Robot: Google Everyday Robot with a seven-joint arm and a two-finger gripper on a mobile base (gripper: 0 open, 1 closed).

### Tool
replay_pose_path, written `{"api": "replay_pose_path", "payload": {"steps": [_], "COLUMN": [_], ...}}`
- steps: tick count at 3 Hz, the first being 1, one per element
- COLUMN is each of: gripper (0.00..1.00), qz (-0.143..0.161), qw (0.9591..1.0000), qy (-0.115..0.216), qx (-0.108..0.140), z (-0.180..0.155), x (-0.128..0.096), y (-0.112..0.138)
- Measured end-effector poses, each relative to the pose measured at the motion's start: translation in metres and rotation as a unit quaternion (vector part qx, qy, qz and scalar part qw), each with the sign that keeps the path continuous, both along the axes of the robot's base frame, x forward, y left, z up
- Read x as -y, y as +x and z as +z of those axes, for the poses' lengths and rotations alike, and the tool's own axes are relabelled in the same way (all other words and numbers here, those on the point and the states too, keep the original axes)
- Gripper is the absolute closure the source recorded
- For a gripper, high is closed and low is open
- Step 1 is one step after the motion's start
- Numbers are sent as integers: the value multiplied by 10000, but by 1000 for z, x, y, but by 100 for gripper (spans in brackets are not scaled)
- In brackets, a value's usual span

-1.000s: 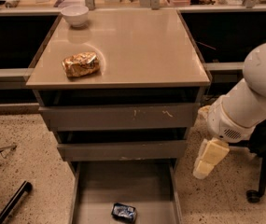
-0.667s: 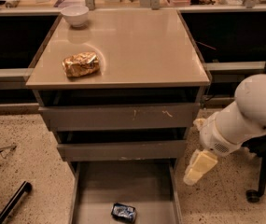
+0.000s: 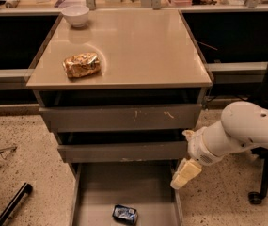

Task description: Pick pepsi can from bottom drawer and place on counter

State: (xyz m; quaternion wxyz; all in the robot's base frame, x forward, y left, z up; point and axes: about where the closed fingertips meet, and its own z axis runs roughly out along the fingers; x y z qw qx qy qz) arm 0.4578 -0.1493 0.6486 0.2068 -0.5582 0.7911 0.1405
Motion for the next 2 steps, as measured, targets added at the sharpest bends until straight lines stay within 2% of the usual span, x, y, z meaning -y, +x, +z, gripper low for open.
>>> {"api": "replay_pose_path", "payload": {"steps": [1,2], "gripper": [0,0], "qz": [0,-85], "qw": [10000,10000], "qy": [0,-27], "qx": [0,-17], "z": [0,-35], "x": [0,4], "y": [0,0]}}
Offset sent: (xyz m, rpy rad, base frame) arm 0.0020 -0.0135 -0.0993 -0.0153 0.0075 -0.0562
